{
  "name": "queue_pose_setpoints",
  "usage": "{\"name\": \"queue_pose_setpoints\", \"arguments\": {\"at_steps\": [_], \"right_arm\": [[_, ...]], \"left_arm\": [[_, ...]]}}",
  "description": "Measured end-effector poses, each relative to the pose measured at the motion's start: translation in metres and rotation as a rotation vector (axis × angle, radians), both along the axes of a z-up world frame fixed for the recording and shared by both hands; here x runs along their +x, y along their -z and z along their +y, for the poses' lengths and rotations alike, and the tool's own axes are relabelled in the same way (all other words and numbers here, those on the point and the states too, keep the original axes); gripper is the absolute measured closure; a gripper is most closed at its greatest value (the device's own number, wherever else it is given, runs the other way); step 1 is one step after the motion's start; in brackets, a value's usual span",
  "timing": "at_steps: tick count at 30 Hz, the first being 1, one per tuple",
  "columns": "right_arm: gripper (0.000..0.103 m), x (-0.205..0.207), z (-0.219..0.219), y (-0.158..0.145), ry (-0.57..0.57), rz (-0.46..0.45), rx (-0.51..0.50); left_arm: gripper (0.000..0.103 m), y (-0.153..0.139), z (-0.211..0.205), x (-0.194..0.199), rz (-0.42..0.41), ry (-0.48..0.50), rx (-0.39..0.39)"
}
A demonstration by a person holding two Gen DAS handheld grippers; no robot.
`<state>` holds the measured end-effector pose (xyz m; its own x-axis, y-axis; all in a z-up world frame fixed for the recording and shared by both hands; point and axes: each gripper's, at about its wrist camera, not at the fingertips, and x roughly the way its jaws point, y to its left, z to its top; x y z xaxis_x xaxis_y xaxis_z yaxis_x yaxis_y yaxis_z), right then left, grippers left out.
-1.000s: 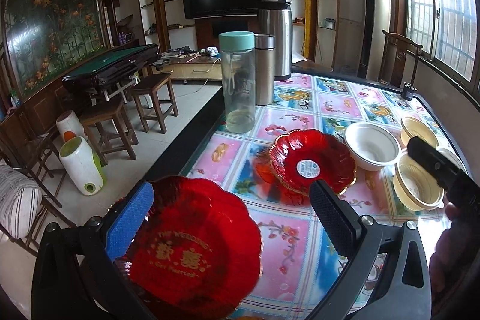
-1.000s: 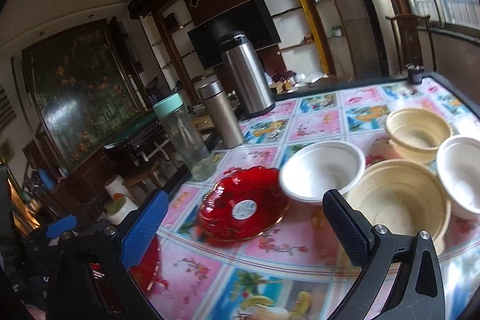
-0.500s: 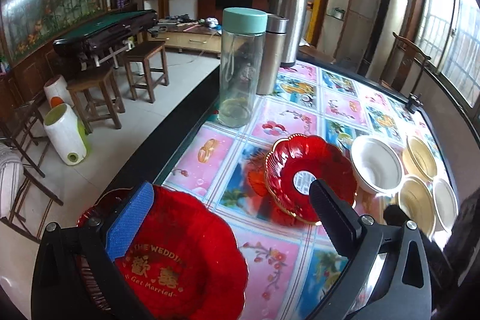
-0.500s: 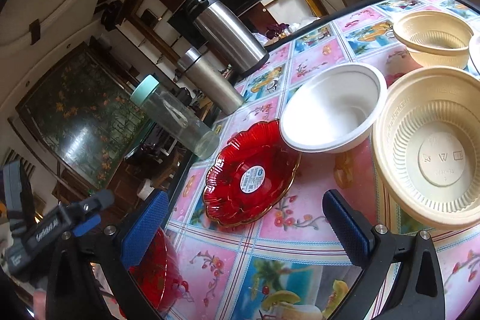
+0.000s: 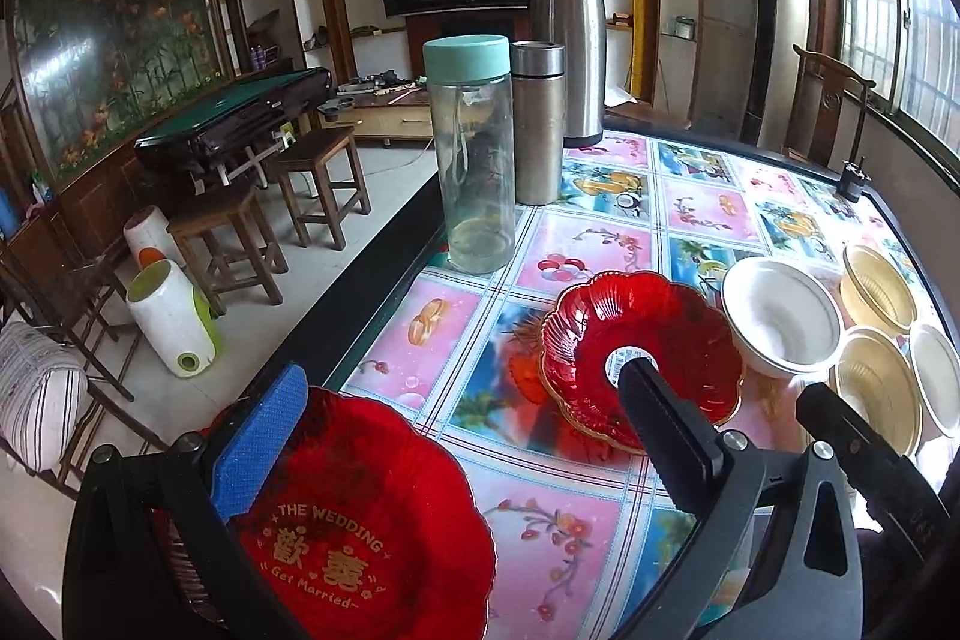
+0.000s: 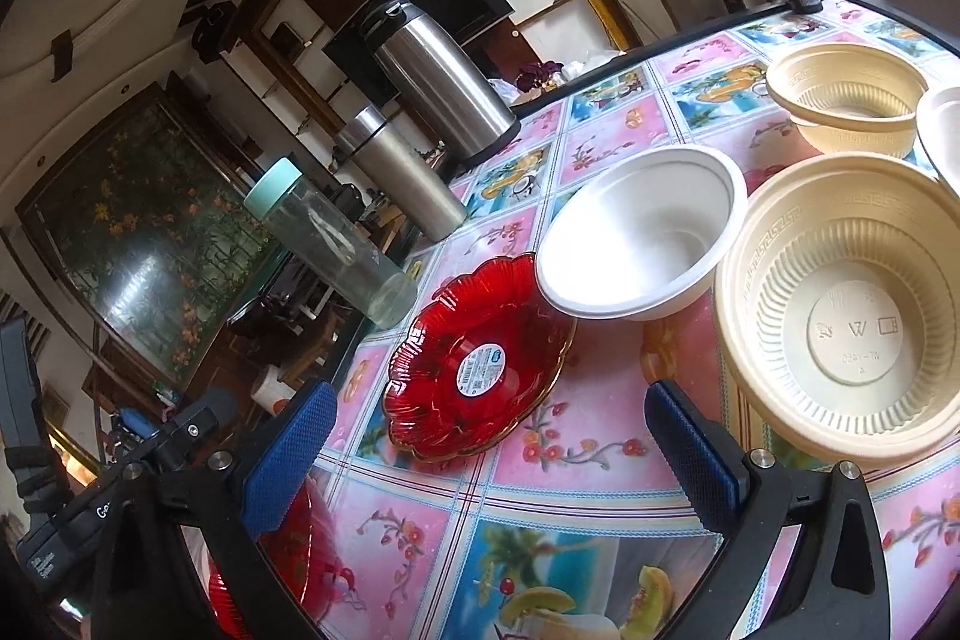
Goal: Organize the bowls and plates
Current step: 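Move the right gripper toward the red scalloped plate while the left gripper holds the red plate stack, then grasp the rim of the red scalloped plate with the right gripper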
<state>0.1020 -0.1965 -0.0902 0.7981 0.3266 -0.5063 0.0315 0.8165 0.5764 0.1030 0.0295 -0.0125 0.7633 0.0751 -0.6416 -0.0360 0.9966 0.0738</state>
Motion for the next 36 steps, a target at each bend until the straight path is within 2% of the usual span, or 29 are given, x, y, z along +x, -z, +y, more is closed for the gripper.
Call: {"name": "queue_pose_setpoints", "arguments": {"at_steps": [25, 27, 31, 35, 36], "right_arm": [[0.000, 0.002, -0.001, 0.003, -0.004, 0.018, 0.017], [0.000, 0.006, -0.004, 0.007, -0.006, 0.035, 0.059], [0.000, 0.017, -0.005, 0.010, -0.024, 0.082, 0.145], [0.001, 0.029, -0.005, 0.008, 0.016, 0.128, 0.194], [0.001, 0.033, -0.006, 0.010, 0.027, 0.144, 0.218]], "left_arm": [[0.000, 0.009, -0.001, 0.011, 0.027, 0.014, -0.002], [0.000, 0.010, 0.000, 0.019, 0.066, 0.049, -0.039], [0.000, 0.017, 0.001, 0.058, 0.230, 0.154, -0.181], [0.000, 0.035, -0.001, 0.109, 0.457, 0.232, -0.374], [0.000, 0.041, -0.001, 0.120, 0.502, 0.241, -0.402]]}}
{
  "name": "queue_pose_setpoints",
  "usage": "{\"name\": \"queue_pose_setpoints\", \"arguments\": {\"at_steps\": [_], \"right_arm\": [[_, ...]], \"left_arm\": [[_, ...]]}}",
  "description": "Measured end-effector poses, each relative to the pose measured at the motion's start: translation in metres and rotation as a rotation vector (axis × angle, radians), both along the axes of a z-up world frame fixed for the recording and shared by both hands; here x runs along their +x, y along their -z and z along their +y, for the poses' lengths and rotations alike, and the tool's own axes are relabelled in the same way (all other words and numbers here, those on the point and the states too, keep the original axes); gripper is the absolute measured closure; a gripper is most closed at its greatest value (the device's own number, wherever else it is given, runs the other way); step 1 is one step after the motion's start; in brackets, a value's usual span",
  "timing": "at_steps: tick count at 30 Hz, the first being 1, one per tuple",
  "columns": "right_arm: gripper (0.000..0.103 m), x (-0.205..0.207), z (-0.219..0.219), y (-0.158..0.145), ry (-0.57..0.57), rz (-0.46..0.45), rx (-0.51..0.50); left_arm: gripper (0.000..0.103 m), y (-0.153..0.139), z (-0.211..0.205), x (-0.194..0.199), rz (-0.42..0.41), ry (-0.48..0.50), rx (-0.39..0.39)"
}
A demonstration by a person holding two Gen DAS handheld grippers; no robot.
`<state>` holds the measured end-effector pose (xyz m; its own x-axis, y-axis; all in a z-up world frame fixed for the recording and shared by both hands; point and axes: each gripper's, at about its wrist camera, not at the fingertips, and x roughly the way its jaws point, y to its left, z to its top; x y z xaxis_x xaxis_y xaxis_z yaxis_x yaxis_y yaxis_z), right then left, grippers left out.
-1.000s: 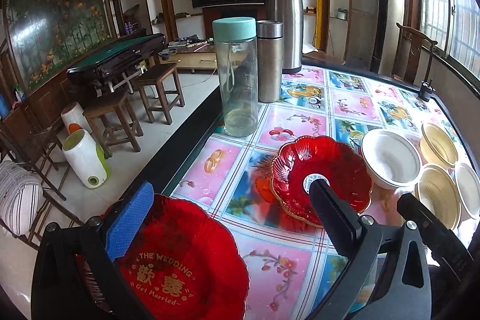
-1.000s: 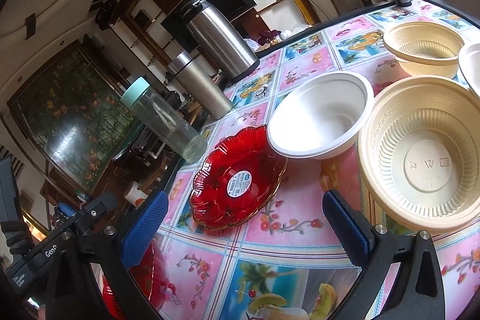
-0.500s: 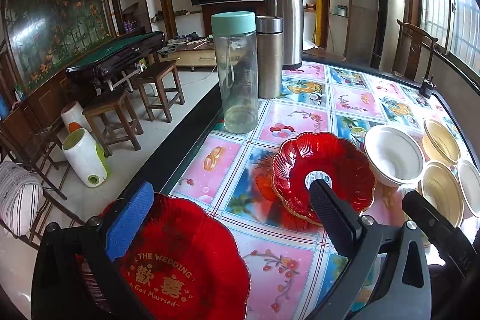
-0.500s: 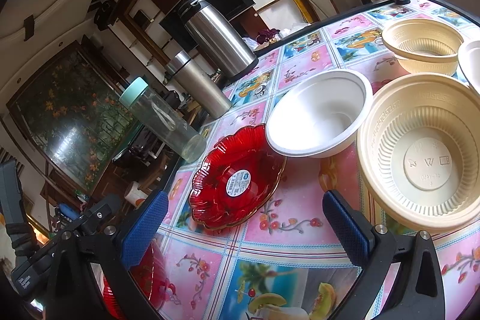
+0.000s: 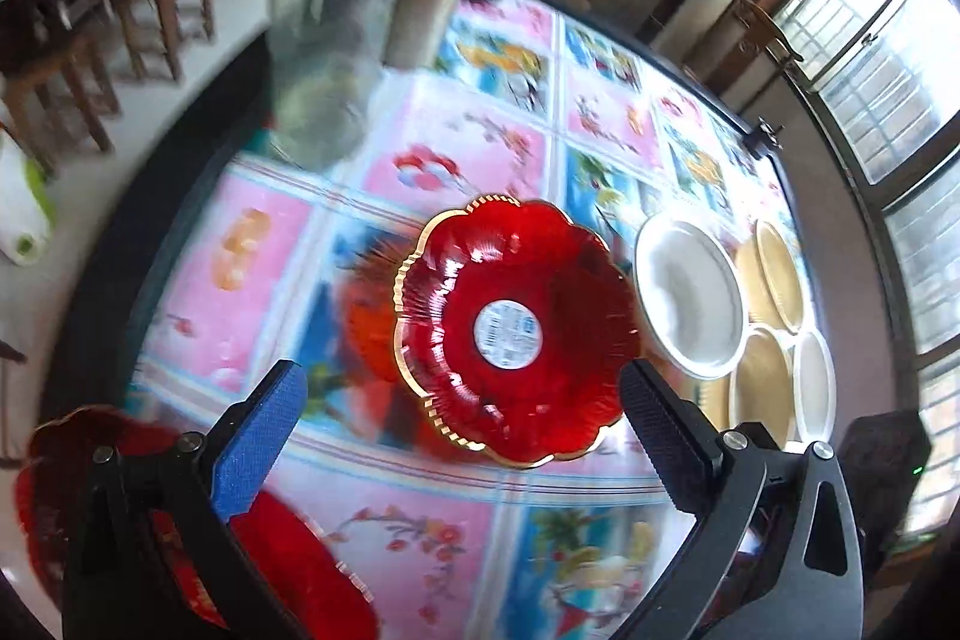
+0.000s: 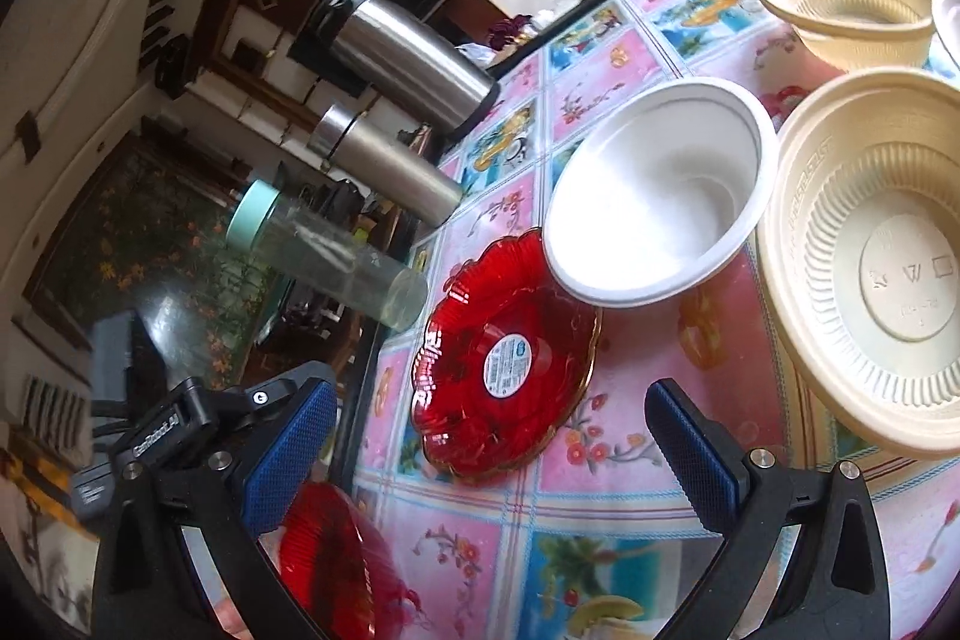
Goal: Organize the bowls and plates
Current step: 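Grasp the rim of the red scalloped plate with the right gripper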
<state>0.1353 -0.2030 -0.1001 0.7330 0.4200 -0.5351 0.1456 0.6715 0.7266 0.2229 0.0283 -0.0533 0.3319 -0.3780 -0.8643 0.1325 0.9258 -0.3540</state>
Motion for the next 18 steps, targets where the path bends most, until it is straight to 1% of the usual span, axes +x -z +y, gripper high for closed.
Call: {"name": "queue_pose_setpoints", "arguments": {"at_steps": [1, 2, 4, 6, 7, 8, 9, 13, 15, 17, 18], "right_arm": [[0.001, 0.005, -0.002, 0.004, 0.010, 0.023, 0.029], [0.001, 0.009, -0.003, 0.008, 0.019, 0.048, 0.056], [0.004, 0.016, -0.003, 0.015, 0.032, 0.091, 0.069], [0.012, 0.021, -0.002, 0.024, 0.033, 0.123, 0.065], [0.013, 0.024, -0.002, 0.028, 0.028, 0.136, 0.067], [0.017, 0.026, -0.002, 0.032, 0.023, 0.148, 0.071], [0.020, 0.028, -0.003, 0.036, 0.019, 0.157, 0.078], [0.023, 0.032, -0.007, 0.048, 0.014, 0.181, 0.109], [0.027, 0.034, -0.009, 0.051, 0.010, 0.180, 0.130], [0.029, 0.034, -0.009, 0.051, 0.014, 0.172, 0.127], [0.031, 0.034, -0.009, 0.051, 0.015, 0.170, 0.126]], "left_arm": [[0.000, 0.006, 0.000, 0.011, 0.038, -0.002, -0.012], [0.000, 0.011, 0.001, 0.019, 0.059, -0.019, -0.008], [0.000, 0.020, 0.001, 0.030, 0.088, -0.017, -0.011], [0.000, 0.029, 0.001, 0.038, 0.136, -0.010, -0.057], [0.000, 0.032, 0.000, 0.040, 0.150, -0.008, -0.071], [0.000, 0.035, -0.001, 0.041, 0.162, -0.001, -0.077], [0.000, 0.038, -0.002, 0.042, 0.170, 0.004, -0.080], [0.000, 0.047, 0.003, 0.044, 0.169, -0.013, -0.088], [0.000, 0.052, 0.004, 0.046, 0.167, -0.016, -0.094], [0.002, 0.054, 0.006, 0.046, 0.153, -0.023, -0.087], [0.007, 0.056, 0.006, 0.046, 0.150, -0.025, -0.080]]}}
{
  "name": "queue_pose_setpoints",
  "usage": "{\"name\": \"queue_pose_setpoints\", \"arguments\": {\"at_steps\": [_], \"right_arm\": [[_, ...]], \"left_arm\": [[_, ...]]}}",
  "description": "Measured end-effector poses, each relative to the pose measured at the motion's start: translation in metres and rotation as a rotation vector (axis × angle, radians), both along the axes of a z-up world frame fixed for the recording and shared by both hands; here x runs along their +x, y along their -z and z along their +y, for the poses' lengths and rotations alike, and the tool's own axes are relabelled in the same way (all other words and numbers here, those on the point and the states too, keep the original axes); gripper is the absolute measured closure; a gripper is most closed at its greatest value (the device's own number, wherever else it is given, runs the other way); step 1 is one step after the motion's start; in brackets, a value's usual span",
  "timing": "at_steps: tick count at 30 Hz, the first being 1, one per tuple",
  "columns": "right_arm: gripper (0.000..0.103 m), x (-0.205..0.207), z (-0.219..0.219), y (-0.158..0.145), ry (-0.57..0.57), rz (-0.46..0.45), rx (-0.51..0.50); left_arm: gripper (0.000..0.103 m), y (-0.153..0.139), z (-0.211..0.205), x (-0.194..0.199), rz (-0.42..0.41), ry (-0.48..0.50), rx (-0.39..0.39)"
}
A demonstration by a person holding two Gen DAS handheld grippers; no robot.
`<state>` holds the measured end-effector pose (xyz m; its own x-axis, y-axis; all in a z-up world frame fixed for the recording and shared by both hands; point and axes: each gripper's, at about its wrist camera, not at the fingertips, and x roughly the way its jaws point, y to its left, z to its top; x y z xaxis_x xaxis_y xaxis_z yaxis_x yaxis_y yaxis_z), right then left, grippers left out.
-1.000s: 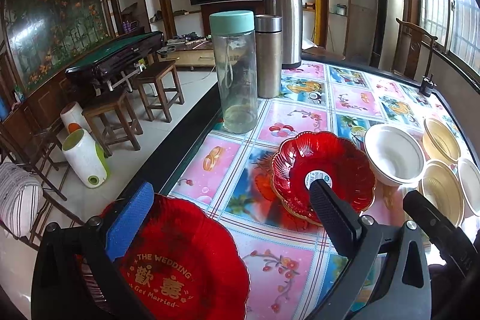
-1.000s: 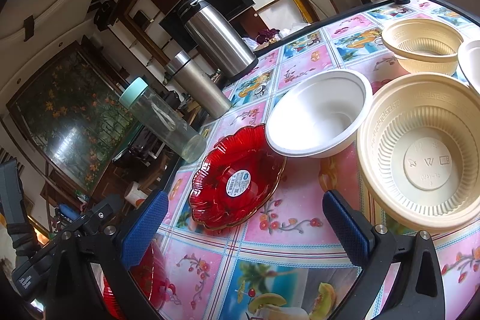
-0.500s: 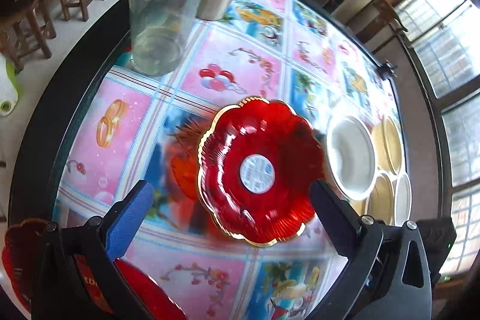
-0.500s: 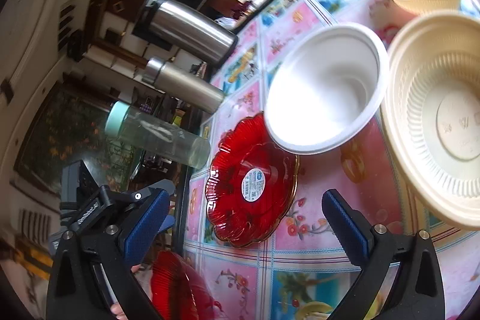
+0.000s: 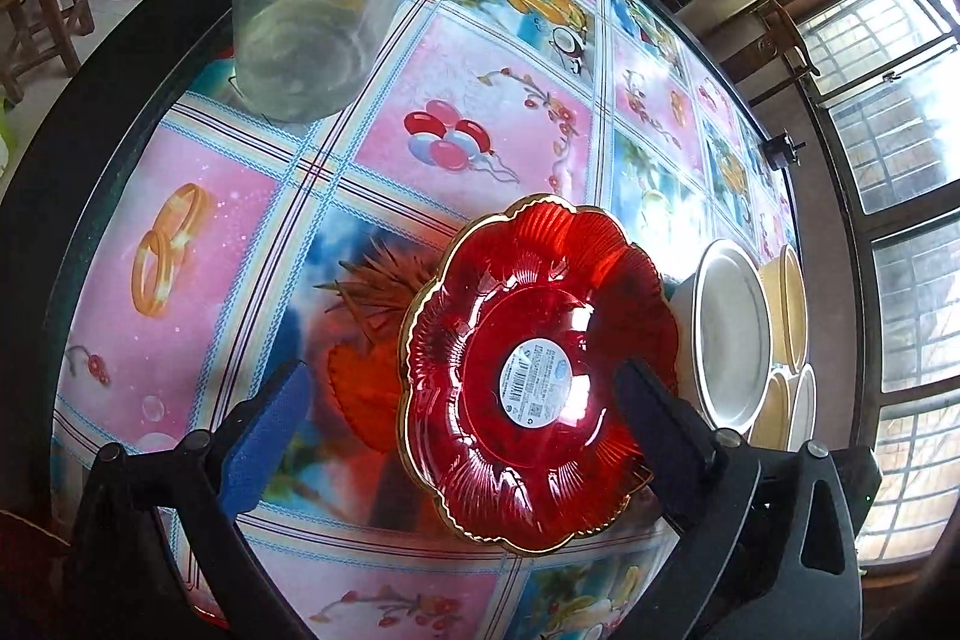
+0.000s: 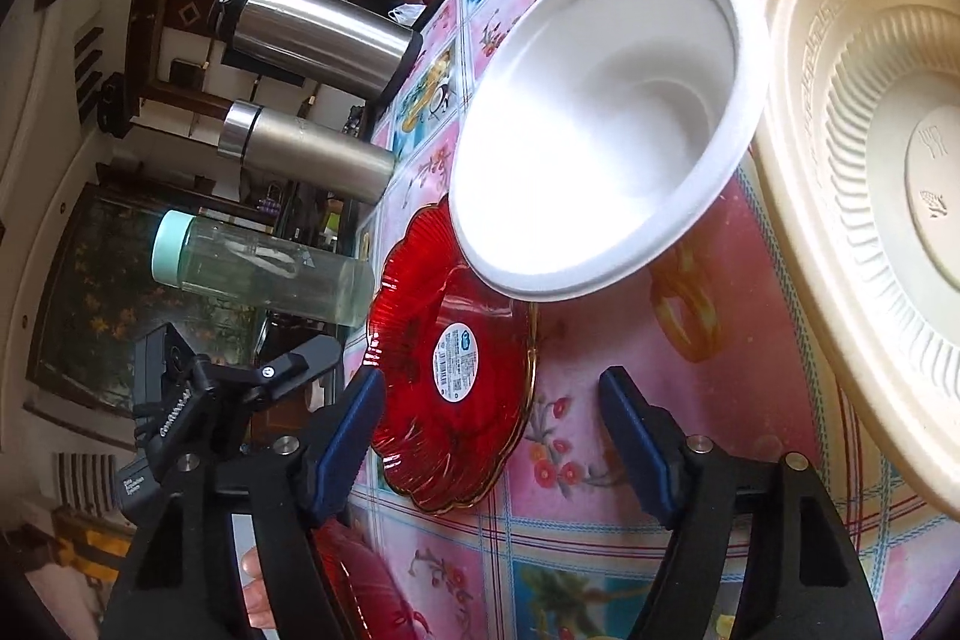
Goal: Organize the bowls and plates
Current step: 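Grasp the rim of the red scalloped plate with the right gripper, then lift the red plate and lower it onto the stack held by the left gripper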
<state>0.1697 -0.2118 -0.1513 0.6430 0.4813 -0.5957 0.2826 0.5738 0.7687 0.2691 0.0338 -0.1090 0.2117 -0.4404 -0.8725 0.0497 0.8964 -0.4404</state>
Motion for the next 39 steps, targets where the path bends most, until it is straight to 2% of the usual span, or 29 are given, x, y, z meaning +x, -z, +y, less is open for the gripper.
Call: {"name": "queue_pose_setpoints", "arguments": {"at_steps": [2, 4, 6, 7, 9, 11, 13, 19, 23, 26, 29, 32, 39], "right_arm": [[0.036, 0.000, 0.000, 0.001, -0.003, 0.003, 0.003], [0.041, 0.000, -0.001, 0.002, -0.003, 0.003, 0.005], [0.046, 0.001, -0.002, 0.003, -0.004, 0.007, 0.008], [0.047, 0.001, -0.003, 0.004, -0.004, 0.008, 0.013], [0.054, 0.002, -0.004, 0.006, -0.003, 0.012, 0.021], [0.059, 0.003, -0.006, 0.009, -0.001, 0.018, 0.028], [0.062, 0.003, -0.007, 0.010, 0.003, 0.022, 0.031], [0.072, 0.004, -0.008, 0.013, 0.014, 0.035, 0.036], [0.090, 0.005, -0.009, 0.017, 0.019, 0.055, 0.024], [0.091, 0.006, -0.011, 0.020, 0.017, 0.048, 0.059], [0.096, 0.004, -0.009, 0.018, 0.014, 0.041, 0.047], [0.097, 0.003, -0.006, 0.016, 0.004, 0.040, 0.012], [0.097, 0.002, 0.002, 0.011, -0.040, 0.019, 0.038]], "left_arm": [[0.017, 0.005, -0.004, 0.002, 0.010, 0.004, 0.023], [0.041, 0.011, -0.005, 0.001, 0.024, 0.001, 0.057], [0.050, 0.010, -0.007, 0.000, 0.003, -0.007, 0.079], [0.061, 0.011, -0.007, 0.001, 0.005, -0.007, 0.076], [0.072, 0.014, -0.005, 0.001, 0.025, -0.023, 0.050], [0.074, 0.013, -0.005, 0.000, 0.013, -0.029, 0.061], [0.084, 0.013, -0.005, -0.003, 0.007, -0.033, 0.074], [0.093, 0.016, 0.003, -0.007, -0.004, -0.052, 0.065], [0.093, 0.015, 0.002, -0.009, -0.020, -0.051, 0.068], [0.093, 0.013, 0.000, -0.012, -0.035, -0.048, 0.087], [0.094, 0.009, -0.001, -0.016, -0.047, -0.047, 0.083], [0.095, 0.005, -0.001, -0.020, -0.061, -0.044, 0.089], [0.095, -0.014, 0.012, -0.034, -0.103, -0.048, 0.086]]}}
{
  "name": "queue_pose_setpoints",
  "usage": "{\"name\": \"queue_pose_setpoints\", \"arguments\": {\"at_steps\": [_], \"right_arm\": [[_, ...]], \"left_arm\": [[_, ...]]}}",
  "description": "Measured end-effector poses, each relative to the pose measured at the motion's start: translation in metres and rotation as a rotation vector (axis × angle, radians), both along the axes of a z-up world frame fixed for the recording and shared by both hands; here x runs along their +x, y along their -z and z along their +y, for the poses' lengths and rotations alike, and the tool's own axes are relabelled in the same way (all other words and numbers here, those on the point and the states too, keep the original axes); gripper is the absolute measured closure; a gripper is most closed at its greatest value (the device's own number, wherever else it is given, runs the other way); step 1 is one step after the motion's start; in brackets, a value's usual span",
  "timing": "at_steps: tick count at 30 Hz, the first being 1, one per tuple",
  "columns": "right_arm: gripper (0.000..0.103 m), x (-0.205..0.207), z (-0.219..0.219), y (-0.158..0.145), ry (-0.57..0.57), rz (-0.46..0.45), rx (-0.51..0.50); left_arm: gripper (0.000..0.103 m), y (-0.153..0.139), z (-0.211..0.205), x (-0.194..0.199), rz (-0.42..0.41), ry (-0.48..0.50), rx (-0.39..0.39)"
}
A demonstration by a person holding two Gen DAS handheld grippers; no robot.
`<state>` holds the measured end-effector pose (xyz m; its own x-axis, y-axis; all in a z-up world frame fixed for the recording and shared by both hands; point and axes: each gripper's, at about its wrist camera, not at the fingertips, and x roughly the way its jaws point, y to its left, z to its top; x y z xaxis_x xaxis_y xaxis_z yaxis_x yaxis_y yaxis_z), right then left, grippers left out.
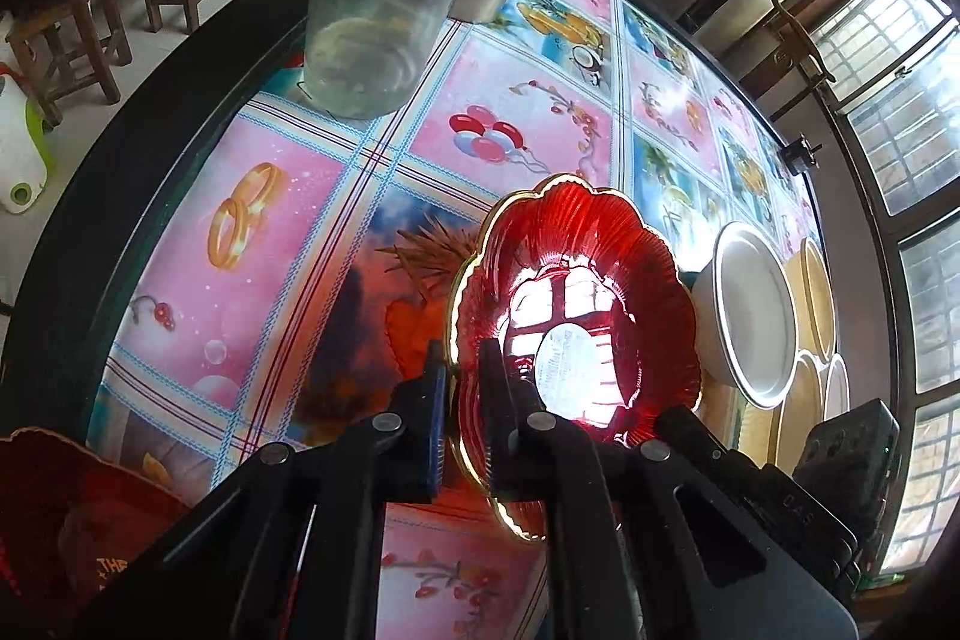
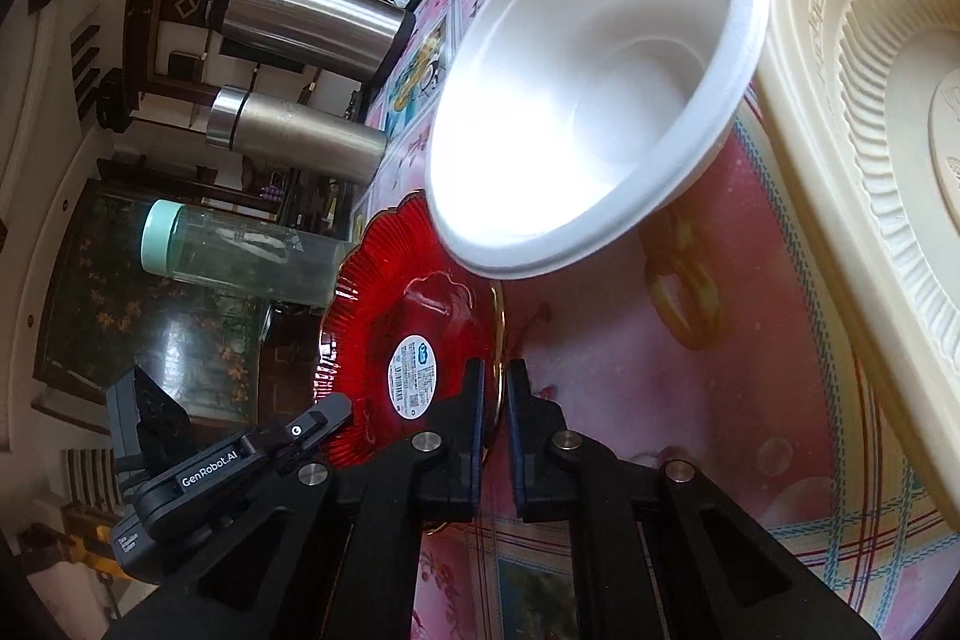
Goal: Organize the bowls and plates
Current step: 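Lift the red plate and lower it onto the stack held by the left gripper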
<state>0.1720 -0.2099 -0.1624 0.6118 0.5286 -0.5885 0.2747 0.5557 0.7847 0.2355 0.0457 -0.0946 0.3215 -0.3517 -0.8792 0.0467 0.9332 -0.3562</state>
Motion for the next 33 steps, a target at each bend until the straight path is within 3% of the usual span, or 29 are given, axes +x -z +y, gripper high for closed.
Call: {"name": "queue_pose_setpoints", "arguments": {"at_steps": [9, 14, 18, 26, 33], "right_arm": [[0.097, -0.016, 0.019, -0.033, -0.073, -0.141, -0.017], [0.097, -0.032, 0.047, -0.060, -0.154, -0.253, -0.063], [0.096, -0.047, 0.083, -0.075, -0.236, -0.323, -0.112], [0.096, -0.065, 0.160, -0.066, -0.376, -0.298, -0.191], [0.096, -0.079, 0.201, -0.053, -0.441, -0.287, -0.301]], "left_arm": [[0.095, -0.044, 0.028, -0.050, -0.112, 0.002, -0.010], [0.095, -0.056, 0.062, -0.090, -0.161, -0.024, -0.014], [0.094, -0.056, 0.088, -0.123, -0.197, -0.057, 0.031], [0.093, -0.035, 0.136, -0.169, -0.194, -0.138, 0.111], [0.091, -0.009, 0.154, -0.171, -0.137, -0.173, 0.126]]}}
